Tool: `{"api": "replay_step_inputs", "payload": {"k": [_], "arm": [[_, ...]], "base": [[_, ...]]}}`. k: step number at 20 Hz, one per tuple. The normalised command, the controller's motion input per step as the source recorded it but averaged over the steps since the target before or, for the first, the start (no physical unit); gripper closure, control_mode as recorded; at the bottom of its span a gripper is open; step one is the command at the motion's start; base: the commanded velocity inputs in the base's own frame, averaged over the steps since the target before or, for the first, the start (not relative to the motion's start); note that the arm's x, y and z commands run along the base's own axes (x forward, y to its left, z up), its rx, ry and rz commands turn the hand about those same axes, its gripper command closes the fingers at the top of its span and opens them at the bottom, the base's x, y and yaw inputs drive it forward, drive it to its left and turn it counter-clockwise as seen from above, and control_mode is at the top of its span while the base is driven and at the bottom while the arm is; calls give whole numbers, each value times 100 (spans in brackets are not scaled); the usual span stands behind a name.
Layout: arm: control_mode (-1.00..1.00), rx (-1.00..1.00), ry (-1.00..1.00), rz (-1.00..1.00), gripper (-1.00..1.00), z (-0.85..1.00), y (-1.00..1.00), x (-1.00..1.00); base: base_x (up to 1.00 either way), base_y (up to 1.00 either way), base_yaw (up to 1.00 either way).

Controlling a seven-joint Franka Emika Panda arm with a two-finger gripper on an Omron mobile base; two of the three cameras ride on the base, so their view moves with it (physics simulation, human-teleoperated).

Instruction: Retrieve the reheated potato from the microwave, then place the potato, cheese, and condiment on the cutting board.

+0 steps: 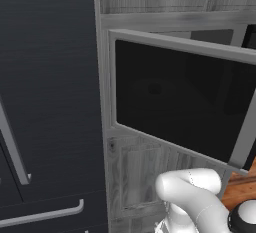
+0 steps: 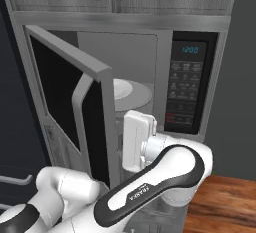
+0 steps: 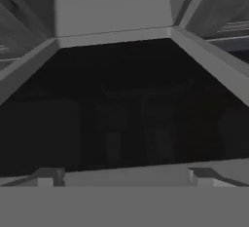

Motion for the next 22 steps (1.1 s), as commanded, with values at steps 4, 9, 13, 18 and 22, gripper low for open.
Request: {"api": "replay_step_inputs", "payload": {"k": [4, 9, 13, 18, 22], "arm": [[-100, 0, -15, 21, -100, 8, 30, -25], [-100, 0, -14, 21, -100, 5, 34, -38], [-100, 0, -11, 10, -100, 3, 37, -43], [-100, 0, -5, 1, -100, 5, 38, -34], [-100, 0, -4, 0, -100, 3, 41, -35]], "base": [[0, 0, 0], [0, 0, 0], [0, 0, 0], [0, 0, 0], [0, 0, 0]]}}
